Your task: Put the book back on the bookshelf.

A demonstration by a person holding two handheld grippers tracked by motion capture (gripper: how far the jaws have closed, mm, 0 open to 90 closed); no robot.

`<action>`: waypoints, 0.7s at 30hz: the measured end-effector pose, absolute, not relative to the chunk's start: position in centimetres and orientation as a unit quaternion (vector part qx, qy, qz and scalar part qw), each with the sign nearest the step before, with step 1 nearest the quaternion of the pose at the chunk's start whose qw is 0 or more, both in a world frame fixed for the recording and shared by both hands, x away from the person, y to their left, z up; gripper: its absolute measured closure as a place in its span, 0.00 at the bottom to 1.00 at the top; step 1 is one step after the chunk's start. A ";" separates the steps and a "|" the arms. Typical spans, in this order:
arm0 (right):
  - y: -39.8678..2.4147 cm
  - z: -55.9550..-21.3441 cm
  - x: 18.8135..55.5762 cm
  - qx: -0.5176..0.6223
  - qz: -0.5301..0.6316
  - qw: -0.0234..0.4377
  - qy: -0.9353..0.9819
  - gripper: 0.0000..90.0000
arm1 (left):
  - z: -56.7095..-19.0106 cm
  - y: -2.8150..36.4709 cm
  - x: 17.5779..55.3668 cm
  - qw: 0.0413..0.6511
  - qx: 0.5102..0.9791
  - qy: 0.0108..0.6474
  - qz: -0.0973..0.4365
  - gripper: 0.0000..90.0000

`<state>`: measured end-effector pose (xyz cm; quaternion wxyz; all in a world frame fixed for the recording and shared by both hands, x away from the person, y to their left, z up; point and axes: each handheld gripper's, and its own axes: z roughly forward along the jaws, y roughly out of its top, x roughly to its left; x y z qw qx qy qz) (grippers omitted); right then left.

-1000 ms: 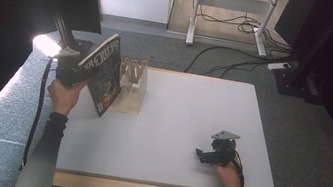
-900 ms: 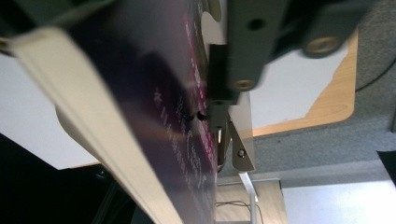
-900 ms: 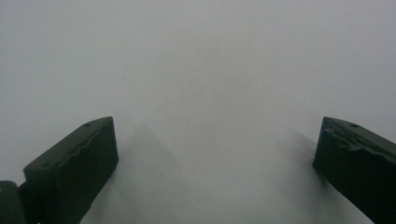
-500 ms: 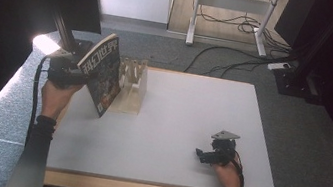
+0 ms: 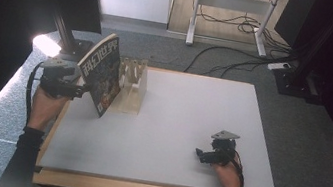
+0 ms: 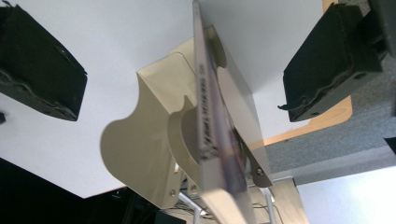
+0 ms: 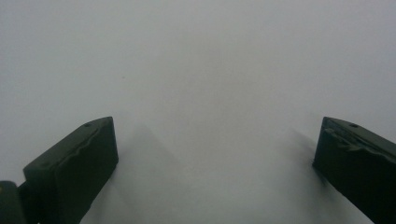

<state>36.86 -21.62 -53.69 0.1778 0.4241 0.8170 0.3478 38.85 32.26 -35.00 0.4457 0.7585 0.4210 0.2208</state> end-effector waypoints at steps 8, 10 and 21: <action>-21.6 -53.7 36.9 0.425 0.348 0.178 0.817 0.00 | -35.6 31.7 37.2 0.452 0.766 0.408 0.205 0.00; -21.6 -53.7 36.9 0.425 0.348 0.178 0.817 0.00 | -36.0 31.5 36.9 0.450 0.770 0.404 0.201 0.00; -21.6 -53.7 36.8 0.425 0.348 0.178 0.817 0.00 | -38.0 29.9 35.6 0.454 0.787 0.378 0.175 0.00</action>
